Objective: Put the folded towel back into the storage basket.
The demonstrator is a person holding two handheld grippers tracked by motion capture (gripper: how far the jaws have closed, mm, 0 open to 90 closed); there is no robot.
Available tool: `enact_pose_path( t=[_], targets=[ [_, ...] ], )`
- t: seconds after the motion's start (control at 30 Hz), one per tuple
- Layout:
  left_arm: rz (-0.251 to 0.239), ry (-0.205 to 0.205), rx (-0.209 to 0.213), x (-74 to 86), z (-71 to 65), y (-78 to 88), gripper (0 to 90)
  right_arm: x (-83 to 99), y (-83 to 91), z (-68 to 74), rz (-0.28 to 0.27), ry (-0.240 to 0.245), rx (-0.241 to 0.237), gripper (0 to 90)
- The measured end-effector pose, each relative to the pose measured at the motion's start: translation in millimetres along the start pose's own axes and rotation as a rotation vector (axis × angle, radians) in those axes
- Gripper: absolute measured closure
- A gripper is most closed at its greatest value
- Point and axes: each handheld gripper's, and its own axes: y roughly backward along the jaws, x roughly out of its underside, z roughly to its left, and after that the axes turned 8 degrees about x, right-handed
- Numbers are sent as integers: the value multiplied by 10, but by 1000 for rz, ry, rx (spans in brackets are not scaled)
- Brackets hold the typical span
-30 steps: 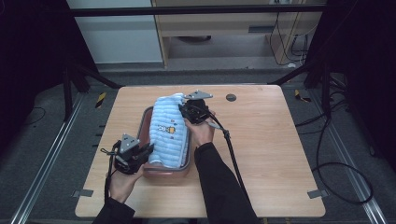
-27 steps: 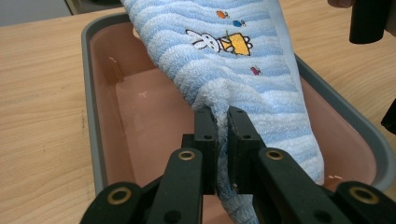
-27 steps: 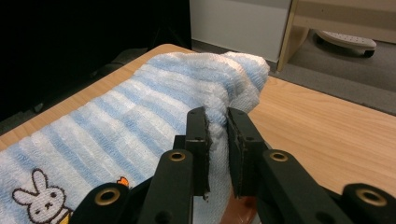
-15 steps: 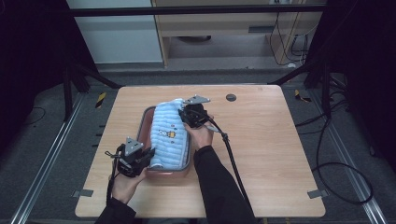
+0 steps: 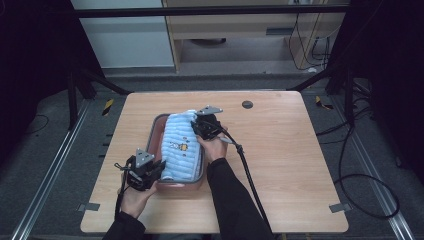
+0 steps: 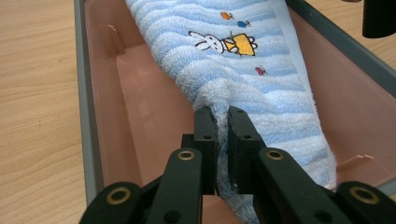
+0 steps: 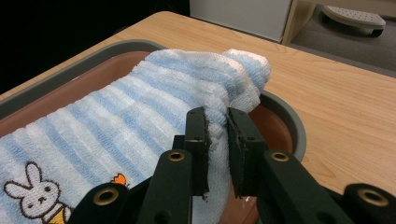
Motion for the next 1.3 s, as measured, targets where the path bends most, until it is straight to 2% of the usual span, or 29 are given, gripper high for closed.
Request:
enact_pose_path(
  t=[0.2, 0.33, 0.43, 0.6, 0.7, 0.83, 0.9, 0.93, 0.97, 1.0, 1.2, 1.3],
  targets=[
    [17, 13, -6, 15, 19, -29, 828, 26, -45, 16, 22, 13, 4, 780],
    [32, 20, -13, 24, 32, -43, 811, 47, -78, 20, 50, 28, 7, 738],
    [38, 33, -18, 28, 49, -49, 710, 56, -84, 9, 64, 53, 19, 687],
    [-6, 35, -36, 2, 74, -1, 601, 43, -47, -19, 47, 67, 31, 660],
    [-54, 30, -42, -14, 81, 57, 559, 16, 30, -56, 9, 47, 33, 612],
    [-87, 29, -39, -28, 82, 100, 524, -2, 109, -94, -22, 25, 30, 552],
    [-102, 22, -38, -39, 82, 128, 487, -18, 194, -138, -41, -1, 20, 474],
    [-112, 18, -36, -43, 85, 140, 487, -18, 194, -138, -41, -1, 20, 474],
    [-120, 16, -34, -46, 88, 152, 463, -25, 249, -171, -50, -5, 14, 412],
    [-130, 19, -26, -52, 99, 173, 455, -30, 280, -187, -51, -9, 9, 401],
    [-134, 16, -10, -51, 137, 205, 411, -26, 496, -307, -83, -34, -4, 314],
    [-129, 12, -6, -50, 151, 206, 379, 10, 603, -389, -77, -42, -10, 272]
  ],
)
